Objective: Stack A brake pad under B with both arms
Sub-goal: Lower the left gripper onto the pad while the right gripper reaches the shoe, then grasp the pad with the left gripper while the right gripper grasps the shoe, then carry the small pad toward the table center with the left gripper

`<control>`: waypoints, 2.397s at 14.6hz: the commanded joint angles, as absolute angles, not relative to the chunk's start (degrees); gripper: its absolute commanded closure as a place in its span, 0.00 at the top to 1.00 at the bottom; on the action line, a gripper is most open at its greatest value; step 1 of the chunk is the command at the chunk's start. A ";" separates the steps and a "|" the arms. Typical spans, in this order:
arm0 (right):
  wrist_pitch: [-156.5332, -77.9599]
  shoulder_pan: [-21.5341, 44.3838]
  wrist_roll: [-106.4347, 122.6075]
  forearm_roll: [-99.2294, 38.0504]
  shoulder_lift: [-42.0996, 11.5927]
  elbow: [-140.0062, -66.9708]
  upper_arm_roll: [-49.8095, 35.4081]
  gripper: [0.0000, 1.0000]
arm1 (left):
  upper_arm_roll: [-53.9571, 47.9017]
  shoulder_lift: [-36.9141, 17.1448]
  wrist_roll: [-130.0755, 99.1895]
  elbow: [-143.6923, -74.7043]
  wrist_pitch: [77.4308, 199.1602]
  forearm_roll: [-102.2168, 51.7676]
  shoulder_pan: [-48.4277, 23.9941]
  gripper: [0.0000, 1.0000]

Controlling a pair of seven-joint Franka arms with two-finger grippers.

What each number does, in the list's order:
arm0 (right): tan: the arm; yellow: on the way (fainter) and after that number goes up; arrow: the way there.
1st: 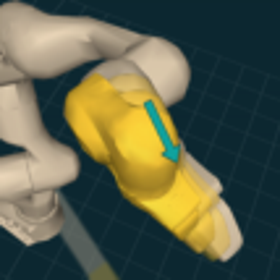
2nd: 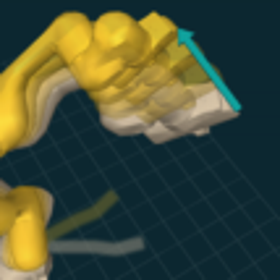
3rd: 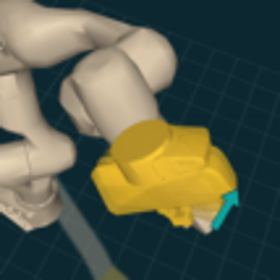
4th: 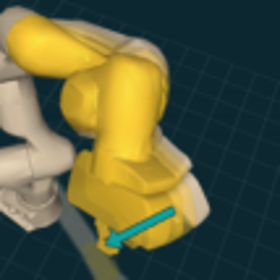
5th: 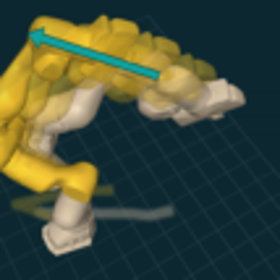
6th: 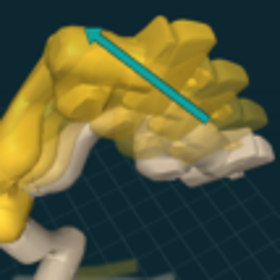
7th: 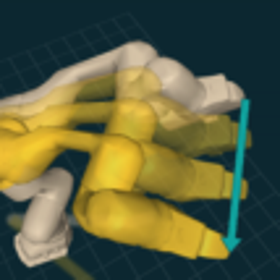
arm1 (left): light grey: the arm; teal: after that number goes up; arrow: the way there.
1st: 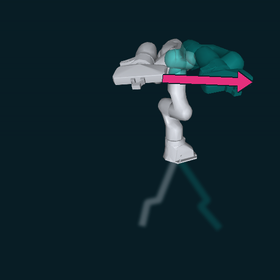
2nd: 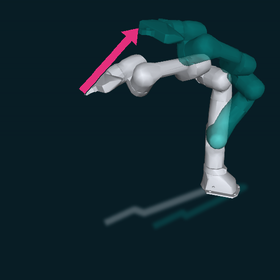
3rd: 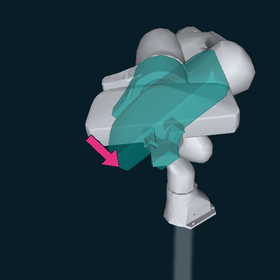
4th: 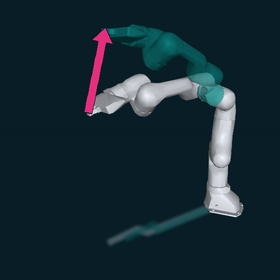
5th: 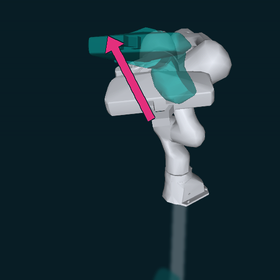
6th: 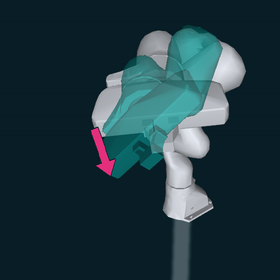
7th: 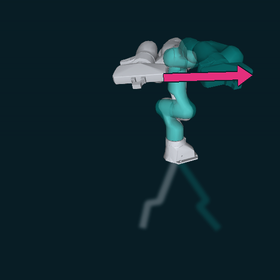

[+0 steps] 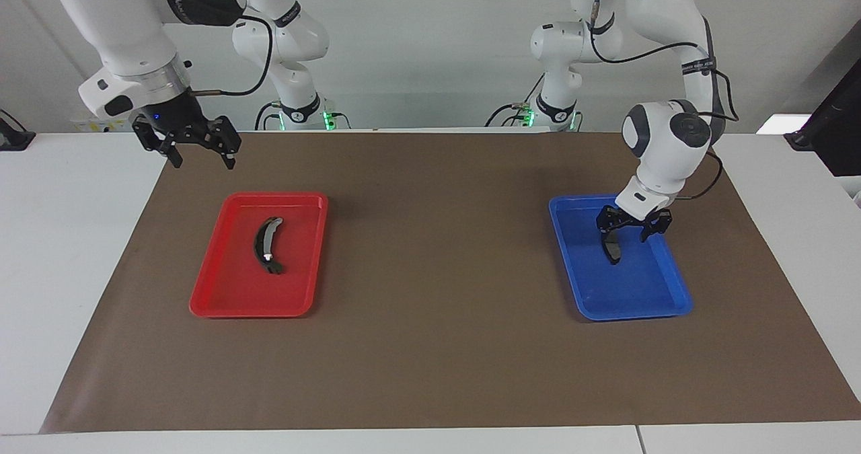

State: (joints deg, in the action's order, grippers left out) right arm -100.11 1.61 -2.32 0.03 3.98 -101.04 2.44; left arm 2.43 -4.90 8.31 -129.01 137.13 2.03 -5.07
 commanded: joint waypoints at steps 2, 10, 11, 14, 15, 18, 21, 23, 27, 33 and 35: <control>-110.38 1.14 -0.44 -1.32 7.48 -114.77 2.37 1.00 | 2.81 -5.36 7.82 -131.04 140.27 3.08 -5.19 0.91; -135.51 0.70 9.84 -1.41 -1.05 -129.72 2.37 1.00 | 2.81 -6.15 6.07 -133.77 143.26 3.08 -5.36 0.40; -136.22 0.62 10.28 -1.41 -2.62 -129.73 2.37 1.00 | 2.81 -6.15 5.63 -133.68 143.00 3.08 -5.45 0.27; -140.00 0.44 13.62 -1.41 -6.32 -130.43 2.37 1.00 | 2.81 -5.89 5.63 -133.07 142.04 3.08 -5.45 0.12; -140.36 0.44 14.06 -1.41 -7.63 -130.43 2.37 1.00 | 2.90 -5.37 5.63 -132.63 140.99 3.08 -5.62 0.12; -141.68 0.61 14.33 -1.41 -8.88 -130.43 2.37 1.00 | 2.90 -4.14 2.74 -127.64 133.45 3.08 -7.19 0.12; -141.15 0.53 14.33 -1.41 -8.79 -130.61 2.37 0.99 | 2.99 -4.39 -3.23 -121.31 127.19 3.16 -11.76 0.07; -139.84 0.62 14.33 -1.41 -8.70 -130.52 2.37 0.99 | 2.99 -5.01 -8.06 -118.22 124.38 3.16 -16.76 0.04; -138.69 0.53 14.33 -1.32 -8.35 -130.34 2.37 0.89 | 2.90 -6.76 -21.60 -116.11 125.07 3.16 -27.48 0.04; -137.11 1.05 13.72 -1.32 -8.53 -128.94 2.29 0.14 | 2.99 -17.64 -35.40 -105.75 125.95 3.16 -39.72 0.06; -135.45 1.05 13.10 -1.41 -8.53 -127.02 2.29 0.00 | 2.99 -19.77 -36.03 -104.68 126.99 3.25 -41.04 0.07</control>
